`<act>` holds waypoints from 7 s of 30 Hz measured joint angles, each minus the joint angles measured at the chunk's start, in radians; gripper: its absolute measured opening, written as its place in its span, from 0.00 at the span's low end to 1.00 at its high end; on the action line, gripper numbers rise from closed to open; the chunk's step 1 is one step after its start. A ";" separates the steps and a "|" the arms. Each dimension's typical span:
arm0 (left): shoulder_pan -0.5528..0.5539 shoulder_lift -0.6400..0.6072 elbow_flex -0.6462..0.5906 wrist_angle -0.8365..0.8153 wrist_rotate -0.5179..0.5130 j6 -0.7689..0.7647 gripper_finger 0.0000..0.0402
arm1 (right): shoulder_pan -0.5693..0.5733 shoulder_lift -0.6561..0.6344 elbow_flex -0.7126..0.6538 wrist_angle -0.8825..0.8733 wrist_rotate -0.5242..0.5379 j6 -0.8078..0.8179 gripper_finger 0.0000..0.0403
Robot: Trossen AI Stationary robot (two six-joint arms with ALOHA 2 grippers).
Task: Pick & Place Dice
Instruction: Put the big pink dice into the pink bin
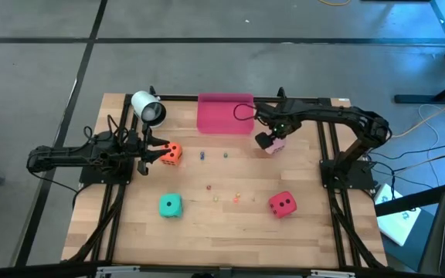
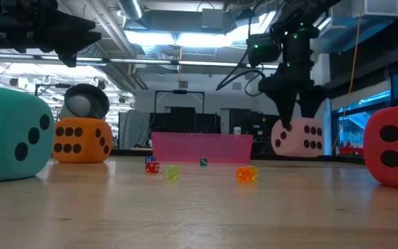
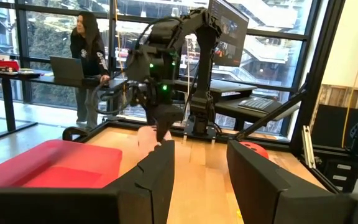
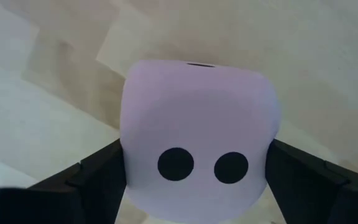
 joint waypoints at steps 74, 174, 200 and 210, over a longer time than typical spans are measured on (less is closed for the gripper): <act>0.001 0.337 0.000 0.460 -0.081 -0.753 0.89 | 0.448 0.029 0.334 0.847 0.112 -0.957 0.81; 0.086 0.874 0.272 0.709 0.157 -0.467 0.39 | 0.505 0.089 0.332 0.890 0.707 -1.021 0.86; 0.079 0.861 0.271 0.421 0.063 0.032 0.55 | 0.490 0.088 0.332 0.519 0.669 -0.624 0.85; 0.011 0.678 0.405 -0.089 -0.216 0.141 0.69 | 0.491 0.087 0.333 0.449 0.654 -0.551 0.85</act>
